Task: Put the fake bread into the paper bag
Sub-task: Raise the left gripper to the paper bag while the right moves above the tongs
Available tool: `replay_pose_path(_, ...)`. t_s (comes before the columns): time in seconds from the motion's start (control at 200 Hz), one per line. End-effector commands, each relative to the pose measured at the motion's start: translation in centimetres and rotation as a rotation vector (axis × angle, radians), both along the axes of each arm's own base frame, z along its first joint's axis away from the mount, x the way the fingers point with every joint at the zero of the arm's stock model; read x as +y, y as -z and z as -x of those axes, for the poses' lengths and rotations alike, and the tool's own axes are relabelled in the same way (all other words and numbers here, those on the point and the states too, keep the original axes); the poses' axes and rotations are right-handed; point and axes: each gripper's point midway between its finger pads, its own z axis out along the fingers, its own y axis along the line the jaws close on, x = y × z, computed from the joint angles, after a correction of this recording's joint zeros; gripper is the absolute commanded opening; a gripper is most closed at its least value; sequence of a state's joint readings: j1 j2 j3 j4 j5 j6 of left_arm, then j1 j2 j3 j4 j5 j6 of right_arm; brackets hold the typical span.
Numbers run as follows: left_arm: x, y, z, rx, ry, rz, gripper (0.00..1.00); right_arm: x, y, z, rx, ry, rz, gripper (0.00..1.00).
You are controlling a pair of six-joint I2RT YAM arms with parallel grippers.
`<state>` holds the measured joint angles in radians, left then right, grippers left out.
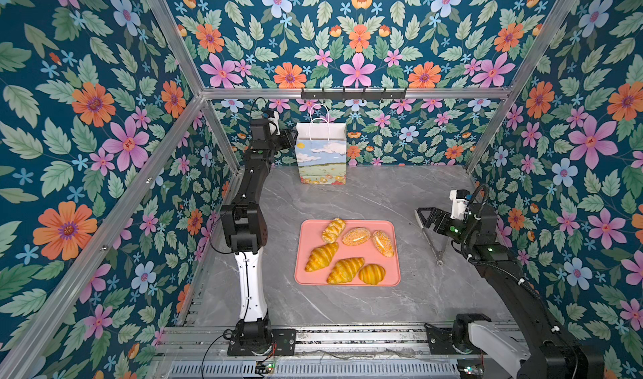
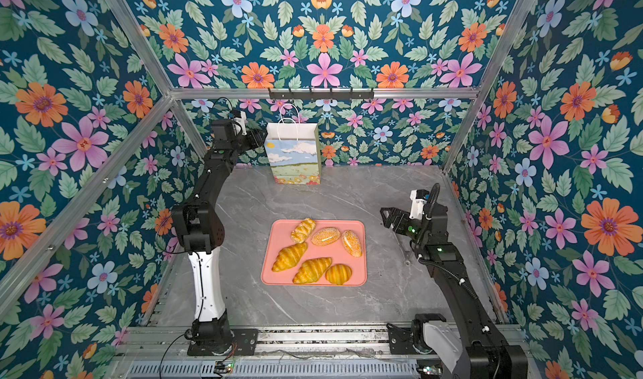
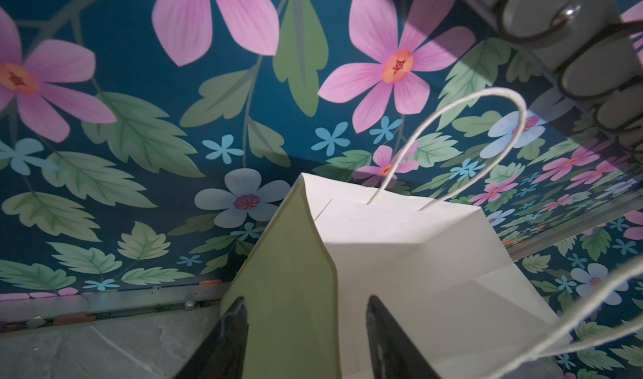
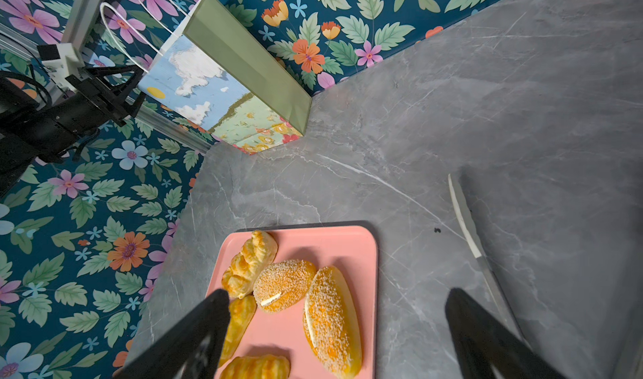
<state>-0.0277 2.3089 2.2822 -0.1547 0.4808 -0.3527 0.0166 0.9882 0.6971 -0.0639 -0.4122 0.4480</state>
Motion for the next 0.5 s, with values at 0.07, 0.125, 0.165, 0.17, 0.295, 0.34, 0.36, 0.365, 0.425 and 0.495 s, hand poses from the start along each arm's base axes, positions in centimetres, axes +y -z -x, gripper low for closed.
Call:
replay_pose_path(0.07, -0.1, 0.0, 0.4, 0.007, 0.012, -0.023, 0.47, -0.2, 0.3, 0.0, 0.013, 0.009, 0.005, 0.97)
replay_pose_path(0.125, -0.1, 0.0, 0.4, 0.010, 0.011, -0.024, 0.47, -0.2, 0.3, 0.0, 0.015, 0.012, 0.005, 0.97)
replay_pose_path(0.165, -0.1, 0.2, 0.4, 0.014, 0.006, -0.027, 0.47, -0.2, 0.3, 0.0, 0.016, 0.013, 0.006, 0.97)
replay_pose_path(0.17, -0.1, 0.2, 0.4, 0.015, 0.005, -0.027, 0.46, -0.2, 0.3, 0.0, 0.016, 0.014, 0.006, 0.97)
replay_pose_path(0.295, -0.2, 0.3, 0.4, 0.020, 0.004, -0.028, 0.42, -0.3, 0.4, 0.1, 0.021, 0.015, 0.008, 0.97)
replay_pose_path(0.34, -0.3, 0.4, 0.4, 0.024, 0.006, -0.030, 0.40, -0.3, 0.5, 0.1, 0.023, 0.016, 0.009, 0.97)
replay_pose_path(0.36, -0.5, 0.4, 0.4, 0.027, 0.008, -0.031, 0.39, -0.3, 0.5, 0.0, 0.021, 0.018, 0.010, 0.97)
replay_pose_path(0.365, -0.5, 0.4, 0.5, 0.027, 0.009, -0.032, 0.39, -0.3, 0.5, 0.0, 0.022, 0.019, 0.010, 0.97)
replay_pose_path(0.425, -0.5, 0.6, 0.5, 0.037, 0.010, -0.032, 0.36, -0.4, 0.7, 0.0, 0.028, 0.022, 0.013, 0.97)
replay_pose_path(0.495, -0.8, 0.8, 0.6, 0.044, 0.015, -0.035, 0.31, -0.5, 0.7, 0.0, 0.030, 0.026, 0.014, 0.97)
